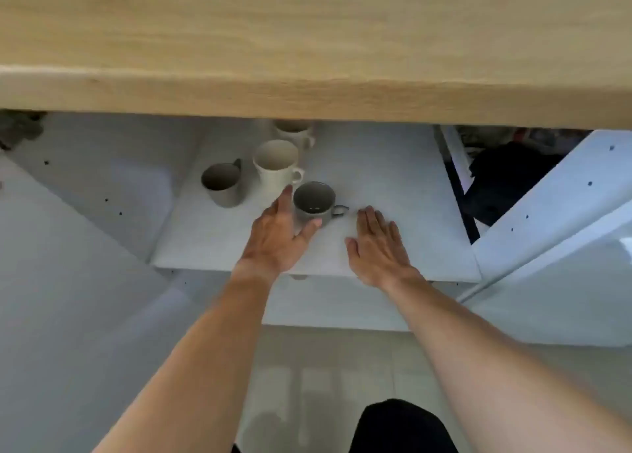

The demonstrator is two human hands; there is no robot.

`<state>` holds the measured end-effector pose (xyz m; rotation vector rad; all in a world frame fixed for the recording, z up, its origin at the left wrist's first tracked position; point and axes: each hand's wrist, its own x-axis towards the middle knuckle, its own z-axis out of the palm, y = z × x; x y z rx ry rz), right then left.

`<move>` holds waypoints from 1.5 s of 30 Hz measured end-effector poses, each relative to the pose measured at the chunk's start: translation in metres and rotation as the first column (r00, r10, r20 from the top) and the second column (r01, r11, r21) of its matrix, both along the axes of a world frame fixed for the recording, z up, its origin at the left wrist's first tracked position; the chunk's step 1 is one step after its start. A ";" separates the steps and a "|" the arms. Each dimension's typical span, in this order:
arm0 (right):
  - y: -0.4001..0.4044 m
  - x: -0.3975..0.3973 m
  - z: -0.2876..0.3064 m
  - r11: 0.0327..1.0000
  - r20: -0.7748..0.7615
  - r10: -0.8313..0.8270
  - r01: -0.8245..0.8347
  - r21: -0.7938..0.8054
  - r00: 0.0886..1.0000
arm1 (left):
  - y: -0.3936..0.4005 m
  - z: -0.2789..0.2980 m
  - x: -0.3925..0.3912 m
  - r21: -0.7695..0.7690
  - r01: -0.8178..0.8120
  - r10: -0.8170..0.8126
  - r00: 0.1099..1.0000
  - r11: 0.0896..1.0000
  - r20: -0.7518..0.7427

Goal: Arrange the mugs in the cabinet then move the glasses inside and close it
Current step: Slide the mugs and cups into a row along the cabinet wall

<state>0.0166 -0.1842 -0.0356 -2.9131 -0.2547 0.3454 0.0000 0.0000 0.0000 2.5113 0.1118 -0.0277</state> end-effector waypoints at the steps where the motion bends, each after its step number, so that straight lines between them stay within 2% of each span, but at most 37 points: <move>1: 0.000 0.004 -0.009 1.000 0.046 0.003 -0.003 0.002 0.999 | -0.001 -0.010 0.005 -0.050 0.009 -0.006 0.998 0.999 0.063; 4: -0.001 0.014 -0.025 1.000 0.148 0.011 -0.009 -0.009 0.989 | -0.001 -0.035 0.018 -0.086 0.002 0.017 0.976 0.996 0.217; 8: -0.003 0.019 -0.030 1.000 0.130 0.019 -0.018 -0.008 0.991 | 0.001 -0.053 0.029 -0.106 0.009 0.025 0.948 0.994 0.318; 14: 0.003 0.035 -0.036 0.996 0.185 -0.080 0.086 -0.026 0.979 | 0.005 -0.057 0.032 -0.222 0.003 0.078 0.932 0.975 0.354; 18: 0.006 0.035 -0.033 0.993 0.129 -0.089 0.099 -0.070 0.988 | 0.019 -0.056 0.022 -0.178 -0.038 0.097 0.938 0.983 0.333; 27: 0.008 0.034 -0.032 0.992 0.144 -0.097 0.107 -0.064 0.985 | 0.052 -0.055 0.002 -0.106 -0.150 0.177 0.934 0.983 0.310; 30: 0.008 0.035 -0.033 0.993 0.142 -0.090 0.099 -0.058 0.986 | 0.065 -0.053 -0.005 -0.009 -0.190 0.178 0.903 0.982 0.392; 32: 0.008 0.035 -0.033 0.994 0.138 -0.090 0.098 -0.054 0.986 | 0.075 -0.051 -0.009 0.142 -0.218 0.129 0.874 0.966 0.468; 34: 0.008 0.035 -0.033 0.994 0.138 -0.087 0.095 -0.054 0.987 | 0.085 -0.045 -0.011 0.377 -0.273 0.056 0.866 0.885 0.496; 37: 0.007 0.037 -0.032 0.994 0.133 -0.074 0.084 -0.067 0.988 | 0.095 -0.025 -0.016 0.648 -0.304 -0.002 0.904 0.698 0.427; 40: 0.006 0.038 -0.031 0.994 0.134 -0.070 0.080 -0.072 0.989 | 0.101 -0.005 -0.017 0.753 -0.265 -0.002 0.943 0.602 0.334; 45: 0.005 0.040 -0.033 0.994 0.133 -0.065 0.076 -0.082 0.989 | 0.106 0.009 -0.017 0.818 -0.200 0.069 0.979 0.540 0.194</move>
